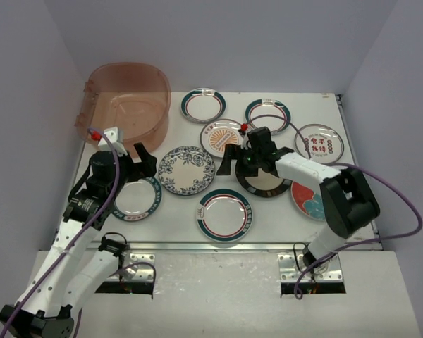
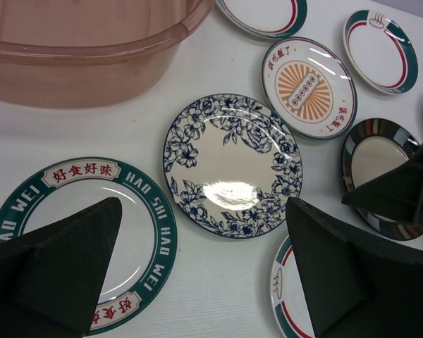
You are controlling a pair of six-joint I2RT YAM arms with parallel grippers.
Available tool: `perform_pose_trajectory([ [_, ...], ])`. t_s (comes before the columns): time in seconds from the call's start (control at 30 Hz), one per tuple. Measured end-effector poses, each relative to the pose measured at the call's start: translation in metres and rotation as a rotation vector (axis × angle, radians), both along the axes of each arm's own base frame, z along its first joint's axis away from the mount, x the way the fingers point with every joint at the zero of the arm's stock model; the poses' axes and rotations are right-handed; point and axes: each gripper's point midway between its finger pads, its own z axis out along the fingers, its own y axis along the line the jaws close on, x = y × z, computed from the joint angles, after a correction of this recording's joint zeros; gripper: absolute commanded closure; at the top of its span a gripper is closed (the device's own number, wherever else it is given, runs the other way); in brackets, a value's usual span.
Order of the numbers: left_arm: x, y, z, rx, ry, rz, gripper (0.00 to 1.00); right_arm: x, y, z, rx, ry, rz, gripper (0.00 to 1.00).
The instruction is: Place the plates into the plastic bin on the countertop
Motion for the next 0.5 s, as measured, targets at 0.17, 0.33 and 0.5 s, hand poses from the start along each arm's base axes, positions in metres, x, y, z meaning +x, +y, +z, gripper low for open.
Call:
perform_pose_trajectory([
  [0.17,0.002,-0.003,-0.007,0.001,0.027,-0.013,0.0,0.017,0.026,-0.025,0.006,0.025,0.008,0.32],
  [0.33,0.002,-0.006,-0.009,-0.005,0.034,-0.028,0.0,0.027,0.037,-0.053,0.004,0.065,-0.016,0.41],
  [0.5,0.002,-0.007,-0.007,-0.009,0.026,-0.038,0.0,0.04,0.049,-0.061,0.054,0.072,-0.058,0.59],
])
